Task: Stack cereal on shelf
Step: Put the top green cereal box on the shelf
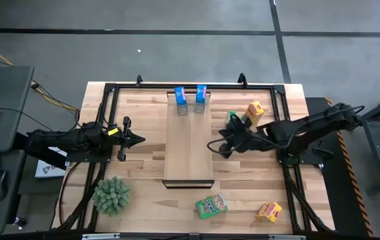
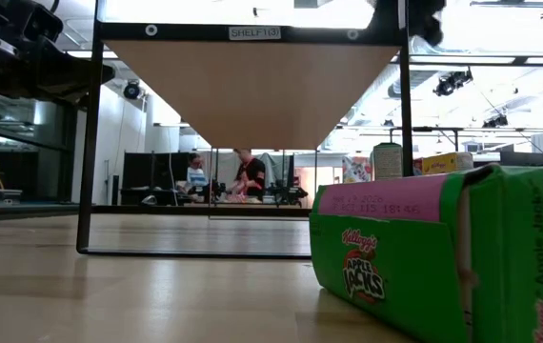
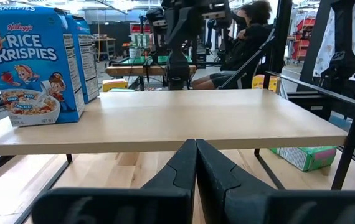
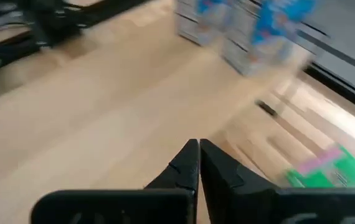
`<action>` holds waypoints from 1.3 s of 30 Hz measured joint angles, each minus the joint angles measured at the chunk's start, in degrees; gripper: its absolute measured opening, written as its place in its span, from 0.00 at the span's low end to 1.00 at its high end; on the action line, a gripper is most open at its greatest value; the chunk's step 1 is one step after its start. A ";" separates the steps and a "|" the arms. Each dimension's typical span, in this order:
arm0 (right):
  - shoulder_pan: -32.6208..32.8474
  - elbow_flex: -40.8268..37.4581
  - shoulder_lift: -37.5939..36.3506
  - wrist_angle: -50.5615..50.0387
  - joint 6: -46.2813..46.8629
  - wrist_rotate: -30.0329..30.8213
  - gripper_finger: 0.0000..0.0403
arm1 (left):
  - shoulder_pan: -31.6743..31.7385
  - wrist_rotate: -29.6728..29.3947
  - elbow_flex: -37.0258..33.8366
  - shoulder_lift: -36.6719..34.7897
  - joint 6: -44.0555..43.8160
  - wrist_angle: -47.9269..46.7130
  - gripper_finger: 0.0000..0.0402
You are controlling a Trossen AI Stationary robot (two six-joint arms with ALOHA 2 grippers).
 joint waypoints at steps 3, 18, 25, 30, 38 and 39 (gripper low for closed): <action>-0.49 0.00 -0.13 -3.22 3.98 1.46 0.10 | -0.01 0.00 0.00 0.00 0.00 -0.01 0.01; -15.14 0.00 0.09 -6.99 9.61 -4.94 0.88 | -0.01 0.00 0.00 0.00 0.00 0.02 0.01; -17.54 -0.02 2.43 -15.93 22.09 4.84 0.92 | 0.00 -0.01 0.00 0.00 0.00 -0.03 0.01; -17.48 -0.02 6.83 -15.14 23.77 6.60 0.92 | 0.01 0.00 0.00 0.00 0.00 0.01 0.01; -18.20 -0.04 13.82 -14.88 23.87 5.05 0.92 | 0.01 0.00 0.00 -0.01 0.00 0.01 0.01; -18.52 -0.04 14.38 -14.87 23.91 5.01 0.92 | 0.01 0.00 0.00 -0.01 0.00 -0.01 0.01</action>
